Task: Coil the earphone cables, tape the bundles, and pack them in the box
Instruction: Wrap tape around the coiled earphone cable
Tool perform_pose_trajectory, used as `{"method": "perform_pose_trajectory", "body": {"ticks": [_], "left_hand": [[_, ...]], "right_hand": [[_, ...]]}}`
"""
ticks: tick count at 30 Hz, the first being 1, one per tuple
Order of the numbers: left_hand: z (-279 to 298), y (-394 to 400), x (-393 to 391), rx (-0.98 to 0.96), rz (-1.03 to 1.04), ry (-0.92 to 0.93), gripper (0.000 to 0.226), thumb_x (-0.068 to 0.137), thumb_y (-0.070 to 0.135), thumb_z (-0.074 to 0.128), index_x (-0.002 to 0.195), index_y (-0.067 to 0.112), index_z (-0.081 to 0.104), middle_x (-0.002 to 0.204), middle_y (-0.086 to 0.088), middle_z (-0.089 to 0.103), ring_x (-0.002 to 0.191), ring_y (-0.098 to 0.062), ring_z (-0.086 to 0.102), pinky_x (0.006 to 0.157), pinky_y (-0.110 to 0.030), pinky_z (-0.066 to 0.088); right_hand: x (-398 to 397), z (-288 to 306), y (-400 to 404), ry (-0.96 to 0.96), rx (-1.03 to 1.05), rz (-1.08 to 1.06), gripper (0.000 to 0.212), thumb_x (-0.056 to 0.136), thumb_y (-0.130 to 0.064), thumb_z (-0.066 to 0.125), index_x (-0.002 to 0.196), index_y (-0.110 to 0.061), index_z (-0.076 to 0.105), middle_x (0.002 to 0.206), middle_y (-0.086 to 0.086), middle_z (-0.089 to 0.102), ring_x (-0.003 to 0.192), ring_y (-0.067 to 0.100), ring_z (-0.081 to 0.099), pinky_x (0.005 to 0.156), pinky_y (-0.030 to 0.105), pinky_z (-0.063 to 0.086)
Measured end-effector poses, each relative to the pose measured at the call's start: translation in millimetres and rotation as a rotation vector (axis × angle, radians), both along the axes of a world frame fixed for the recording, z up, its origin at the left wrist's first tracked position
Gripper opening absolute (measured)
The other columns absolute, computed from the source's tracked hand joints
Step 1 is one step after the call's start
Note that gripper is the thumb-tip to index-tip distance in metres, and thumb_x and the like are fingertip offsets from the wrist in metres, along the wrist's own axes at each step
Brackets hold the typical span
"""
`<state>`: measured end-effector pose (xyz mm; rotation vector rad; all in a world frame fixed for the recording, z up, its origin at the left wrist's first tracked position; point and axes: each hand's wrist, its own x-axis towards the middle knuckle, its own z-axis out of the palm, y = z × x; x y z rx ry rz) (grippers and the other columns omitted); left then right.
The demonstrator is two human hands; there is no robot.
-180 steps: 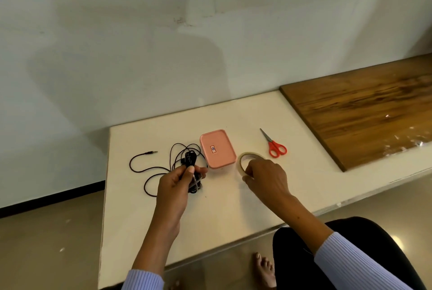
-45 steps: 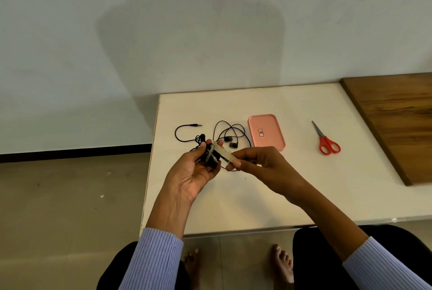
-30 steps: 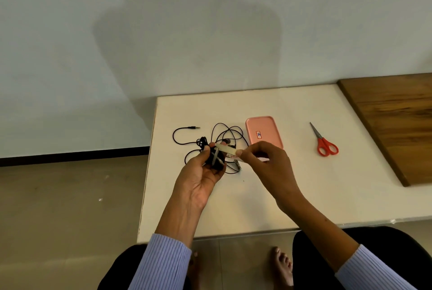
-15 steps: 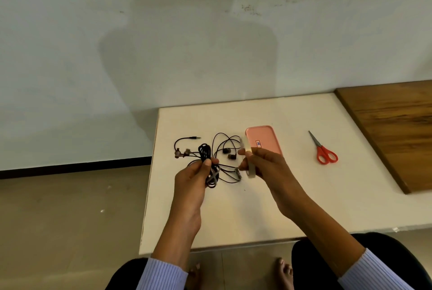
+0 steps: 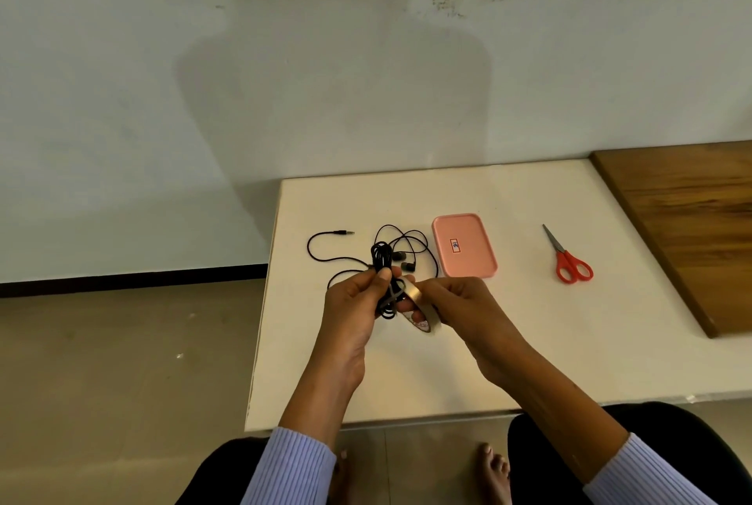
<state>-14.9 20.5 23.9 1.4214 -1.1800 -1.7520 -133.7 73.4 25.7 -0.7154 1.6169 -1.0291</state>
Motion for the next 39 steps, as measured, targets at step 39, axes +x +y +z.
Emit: {"method": "perform_pose_trajectory", "body": {"ticks": [39], "left_hand": [[-3, -5, 2, -0.084, 0.037, 0.037, 0.021, 0.093, 0.015, 0.055, 0.083, 0.019, 0.073, 0.089, -0.005, 0.076, 0.093, -0.019, 0.069, 0.086, -0.032, 0.05]], "right_hand": [[-4, -14, -2, -0.241, -0.057, 0.031, 0.031, 0.095, -0.009, 0.04, 0.1, -0.004, 0.07, 0.095, 0.01, 0.074, 0.084, 0.019, 0.066, 0.087, 0.031, 0.051]]}}
